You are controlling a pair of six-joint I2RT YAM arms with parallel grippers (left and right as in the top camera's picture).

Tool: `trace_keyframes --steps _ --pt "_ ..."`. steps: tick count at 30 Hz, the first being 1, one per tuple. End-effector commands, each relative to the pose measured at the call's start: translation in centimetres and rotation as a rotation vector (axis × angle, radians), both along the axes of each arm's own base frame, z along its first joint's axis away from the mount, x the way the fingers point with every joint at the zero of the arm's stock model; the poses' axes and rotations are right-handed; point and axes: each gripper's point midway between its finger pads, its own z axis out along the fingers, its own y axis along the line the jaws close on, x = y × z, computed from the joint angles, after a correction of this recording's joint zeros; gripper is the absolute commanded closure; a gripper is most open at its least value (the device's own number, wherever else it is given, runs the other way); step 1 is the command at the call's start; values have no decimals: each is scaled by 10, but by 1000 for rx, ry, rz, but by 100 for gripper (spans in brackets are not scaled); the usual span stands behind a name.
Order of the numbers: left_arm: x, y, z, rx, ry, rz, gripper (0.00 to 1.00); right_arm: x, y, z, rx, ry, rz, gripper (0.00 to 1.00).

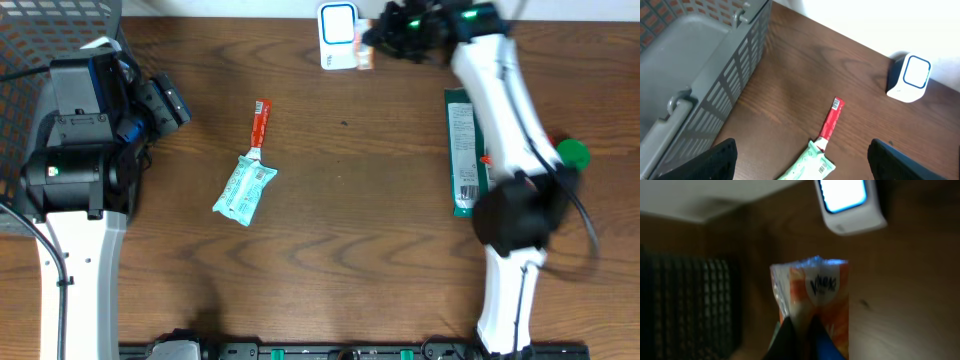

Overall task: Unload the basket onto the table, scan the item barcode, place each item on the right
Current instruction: 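Hold the Kleenex pack in front of the scanner with right gripper, then carry the Kleenex pack right and release it on the gloves pack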

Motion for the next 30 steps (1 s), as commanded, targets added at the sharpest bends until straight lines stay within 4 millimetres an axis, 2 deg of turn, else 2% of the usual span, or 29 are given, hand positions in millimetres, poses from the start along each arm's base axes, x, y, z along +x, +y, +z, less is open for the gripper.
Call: trace_keyframes --steps 1,3,4,8,13,17,19,24,30 --pt "0 3 5 8 -11 5 16 -37 -47 46 -300 -130 -6 99" --pt "0 3 5 8 -11 5 16 -65 -70 37 -422 -42 -9 99" --pt "0 3 5 8 -11 5 16 -87 -93 23 -543 55 -16 99" --pt "0 3 5 8 -11 5 16 -109 -139 -3 -772 204 -69 99" --pt "0 3 5 8 -11 5 16 -96 -174 -36 -931 231 -159 99" --pt "0 3 5 8 -11 5 16 -75 -185 -77 -945 205 -209 99" --pt "0 3 5 8 -11 5 16 -68 -191 -105 -940 199 -230 99" --pt "0 3 5 8 -11 5 16 -59 -216 -154 -928 178 -308 99" --pt "0 3 5 8 -11 5 16 -64 -239 -189 -938 176 -318 99"
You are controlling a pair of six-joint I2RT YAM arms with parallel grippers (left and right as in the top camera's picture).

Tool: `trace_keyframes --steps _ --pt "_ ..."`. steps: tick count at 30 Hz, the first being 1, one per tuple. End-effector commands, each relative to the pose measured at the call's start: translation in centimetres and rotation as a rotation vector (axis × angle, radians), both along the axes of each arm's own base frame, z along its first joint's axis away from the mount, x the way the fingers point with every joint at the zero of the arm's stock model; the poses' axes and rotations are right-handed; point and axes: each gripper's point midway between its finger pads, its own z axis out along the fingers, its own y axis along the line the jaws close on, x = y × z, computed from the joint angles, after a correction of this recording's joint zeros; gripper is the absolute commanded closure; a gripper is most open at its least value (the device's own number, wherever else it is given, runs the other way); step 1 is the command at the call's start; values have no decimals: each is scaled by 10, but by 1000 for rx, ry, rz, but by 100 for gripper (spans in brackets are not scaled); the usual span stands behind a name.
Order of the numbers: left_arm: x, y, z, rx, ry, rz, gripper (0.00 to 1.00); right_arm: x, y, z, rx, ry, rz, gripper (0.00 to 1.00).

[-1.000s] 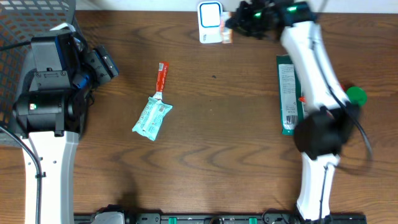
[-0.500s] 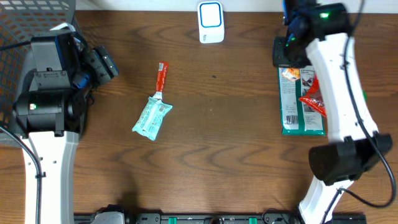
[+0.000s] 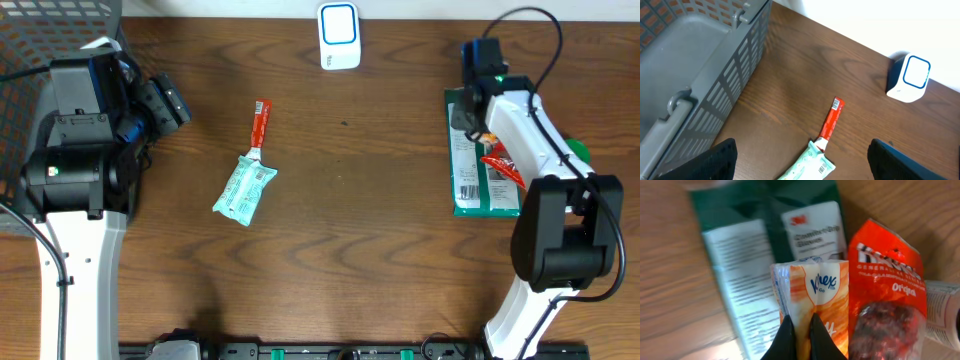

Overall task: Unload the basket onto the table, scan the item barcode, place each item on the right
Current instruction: 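Carry the Kleenex pack right and release it on the gloves pack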

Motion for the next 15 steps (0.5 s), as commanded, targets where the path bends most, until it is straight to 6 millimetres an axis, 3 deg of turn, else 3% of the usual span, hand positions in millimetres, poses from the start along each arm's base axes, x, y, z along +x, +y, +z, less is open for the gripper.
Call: trace_keyframes --steps 1,4,5,7,8,15 --pt "0 2 5 8 -11 5 16 -8 -16 -10 -41 25 1 99" --pt "0 2 5 8 -11 5 16 -9 -20 -14 -41 19 -7 99" --pt "0 2 5 8 -11 5 16 -8 -20 -14 -42 16 -2 93" --pt "0 2 5 8 -11 5 16 -5 -20 -13 -46 11 16 62" --pt "0 2 5 8 -11 5 16 -5 -20 -13 -49 12 25 53" --pt "0 2 5 8 -11 5 16 -1 -11 2 -7 3 50 45"
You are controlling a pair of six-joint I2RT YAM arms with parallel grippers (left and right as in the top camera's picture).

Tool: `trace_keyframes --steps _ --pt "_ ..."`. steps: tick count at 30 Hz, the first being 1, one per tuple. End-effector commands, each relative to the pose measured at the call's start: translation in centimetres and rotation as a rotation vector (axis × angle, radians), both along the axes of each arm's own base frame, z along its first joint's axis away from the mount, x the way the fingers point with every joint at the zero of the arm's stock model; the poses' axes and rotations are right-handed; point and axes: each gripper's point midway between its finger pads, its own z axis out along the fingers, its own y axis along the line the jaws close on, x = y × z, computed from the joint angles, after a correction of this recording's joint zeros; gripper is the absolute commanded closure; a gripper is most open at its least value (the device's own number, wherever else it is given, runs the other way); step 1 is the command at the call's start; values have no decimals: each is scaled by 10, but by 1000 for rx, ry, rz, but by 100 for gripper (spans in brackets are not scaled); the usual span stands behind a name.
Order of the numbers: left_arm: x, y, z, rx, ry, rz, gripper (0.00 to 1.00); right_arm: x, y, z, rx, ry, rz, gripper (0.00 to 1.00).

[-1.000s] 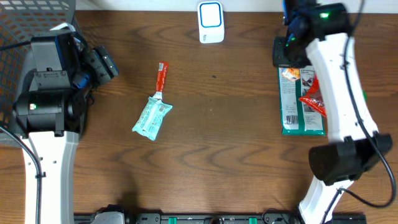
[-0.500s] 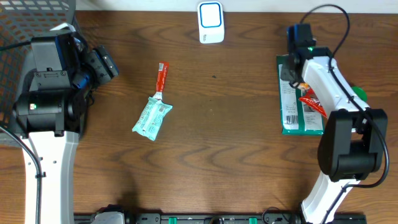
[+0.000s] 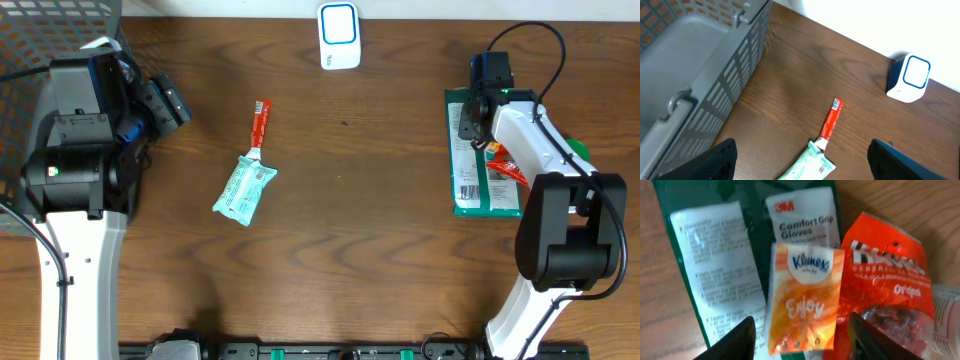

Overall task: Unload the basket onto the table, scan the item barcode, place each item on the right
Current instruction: 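Carry the Kleenex pack right and release it on the gloves pack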

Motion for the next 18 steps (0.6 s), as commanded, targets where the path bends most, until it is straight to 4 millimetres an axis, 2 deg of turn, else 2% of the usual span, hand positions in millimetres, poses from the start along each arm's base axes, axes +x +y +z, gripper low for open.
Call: trace_keyframes --steps 1,5,8,12,18 --pt "0 2 5 8 -12 5 16 7 3 24 21 -31 18 45" --pt "0 2 5 8 -12 5 16 6 1 46 21 -50 12 48" --pt "0 2 5 8 -10 3 16 2 1 48 47 -42 13 65" --pt "0 2 4 8 -7 5 16 -5 4 33 100 -6 17 89" --pt "0 2 4 8 -6 5 16 -16 5 -9 116 33 17 94"
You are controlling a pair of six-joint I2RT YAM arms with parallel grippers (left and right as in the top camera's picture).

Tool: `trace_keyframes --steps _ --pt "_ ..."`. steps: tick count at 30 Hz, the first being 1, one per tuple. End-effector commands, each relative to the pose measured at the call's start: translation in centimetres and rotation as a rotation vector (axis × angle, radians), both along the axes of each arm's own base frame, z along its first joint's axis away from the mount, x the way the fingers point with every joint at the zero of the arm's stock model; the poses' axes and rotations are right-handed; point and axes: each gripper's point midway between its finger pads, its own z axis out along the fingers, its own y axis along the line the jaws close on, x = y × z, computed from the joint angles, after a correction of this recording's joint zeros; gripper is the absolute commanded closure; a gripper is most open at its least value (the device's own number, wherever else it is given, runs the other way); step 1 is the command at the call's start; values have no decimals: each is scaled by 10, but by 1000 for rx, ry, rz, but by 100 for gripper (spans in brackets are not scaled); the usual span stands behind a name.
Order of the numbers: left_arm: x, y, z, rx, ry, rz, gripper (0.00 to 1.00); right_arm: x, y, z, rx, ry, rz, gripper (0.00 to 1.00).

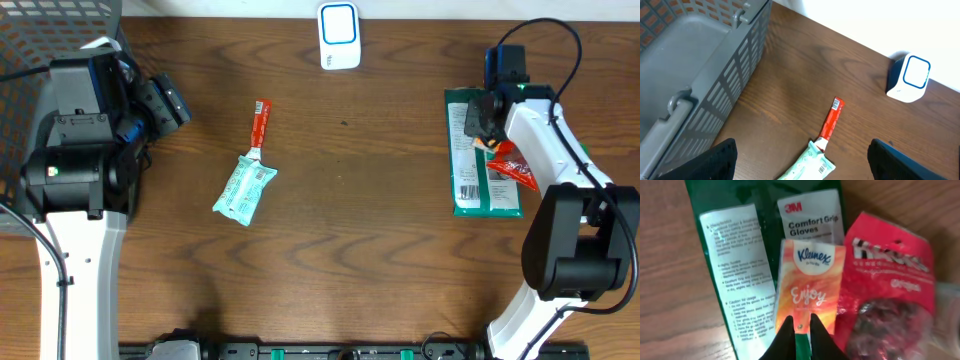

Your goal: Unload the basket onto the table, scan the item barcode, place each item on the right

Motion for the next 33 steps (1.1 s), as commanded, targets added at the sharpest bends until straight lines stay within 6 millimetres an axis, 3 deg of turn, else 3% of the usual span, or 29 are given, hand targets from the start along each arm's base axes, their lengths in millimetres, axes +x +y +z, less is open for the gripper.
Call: trace_keyframes --steps 1,4,7,11,13,14,17,18,20,24,29,33 --pt "0 2 4 8 -7 5 16 -13 0 -29 12 51 -3 95" --pt "0 2 4 8 -7 5 16 -16 0 -38 12 46 -3 99" --pt "0 2 4 8 -7 5 16 -10 0 -30 12 18 -2 99" --pt "0 2 4 8 -7 5 16 0 11 18 64 -54 24 93" --pt "0 2 4 8 -7 5 16 8 30 55 142 -131 72 87" --pt "0 2 4 8 -7 5 16 10 42 75 188 -177 104 78" --pt "0 2 4 8 -7 5 16 8 78 117 333 -273 211 31" --pt "0 2 4 8 -7 5 16 5 93 129 391 -292 255 22" --pt "0 2 4 8 -7 5 16 -7 121 141 494 -288 335 15" --pt "0 2 4 8 -6 5 16 -32 175 139 662 -198 415 1" --pt "0 2 4 8 -6 5 16 -49 235 122 795 -76 300 1" --pt "0 2 4 8 -6 5 16 -62 297 102 822 -15 391 5"
